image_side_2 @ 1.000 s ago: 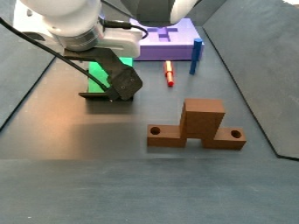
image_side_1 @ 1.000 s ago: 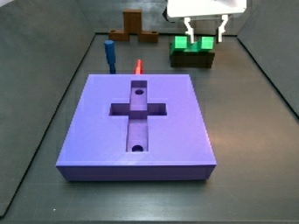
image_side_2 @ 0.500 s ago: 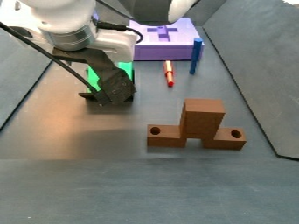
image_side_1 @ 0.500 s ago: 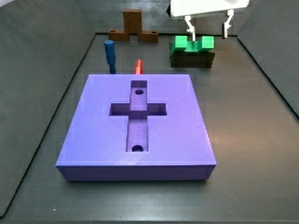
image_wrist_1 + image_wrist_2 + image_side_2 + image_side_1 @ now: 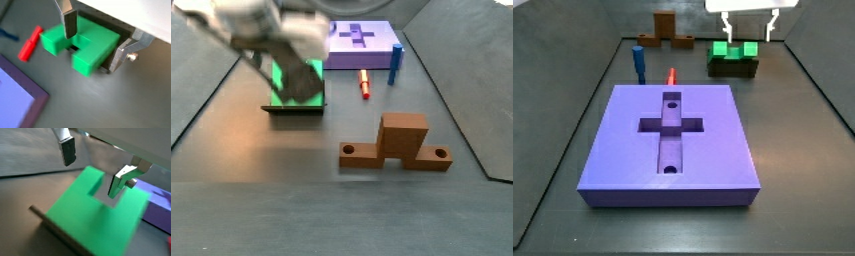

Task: Pick up the green object. Move up. Place the green object on the fixture. Regrasp the green object. Move to above the board. Insert the green object.
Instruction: Regrasp the green object.

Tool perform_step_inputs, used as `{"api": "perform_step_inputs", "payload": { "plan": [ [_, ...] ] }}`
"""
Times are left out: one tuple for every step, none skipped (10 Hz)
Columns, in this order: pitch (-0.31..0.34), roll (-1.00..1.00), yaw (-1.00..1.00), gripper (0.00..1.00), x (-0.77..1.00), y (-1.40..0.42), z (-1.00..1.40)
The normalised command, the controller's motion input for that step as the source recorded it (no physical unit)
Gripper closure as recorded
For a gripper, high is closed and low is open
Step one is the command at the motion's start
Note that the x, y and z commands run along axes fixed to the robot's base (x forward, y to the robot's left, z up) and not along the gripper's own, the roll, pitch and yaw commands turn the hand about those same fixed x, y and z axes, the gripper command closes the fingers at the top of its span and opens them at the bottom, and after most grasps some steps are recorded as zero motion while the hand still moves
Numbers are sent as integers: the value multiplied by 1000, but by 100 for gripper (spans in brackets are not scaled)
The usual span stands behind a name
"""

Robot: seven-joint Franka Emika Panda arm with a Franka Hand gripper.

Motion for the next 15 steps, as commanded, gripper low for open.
{"api": "perform_step_inputs", "payload": {
  "plan": [
    [343, 774, -580, 0, -283, -280, 643],
    [131, 780, -423, 0, 34, -257, 569],
    [0, 1000, -266, 0, 434, -214, 183],
    [-163, 1000, -91, 0, 511, -146, 69],
    [-263, 1000, -60, 0, 243, -131, 40],
    [-223, 1000, -14, 0, 46, 0, 9],
    [-183, 1000, 0, 0, 0, 0, 0],
    [-157, 1000, 120, 0, 31, 200, 0],
    [-123, 1000, 323, 0, 157, 0, 37],
    [-134, 1000, 409, 0, 117, 0, 0],
    [-129, 1000, 443, 0, 97, 0, 0],
    [-126, 1000, 451, 0, 91, 0, 0],
    [-126, 1000, 454, 0, 89, 0, 0],
    [-163, 1000, 443, 0, 114, 0, 3],
    [-269, 1000, 383, 0, 191, -94, 6]
  ]
}}
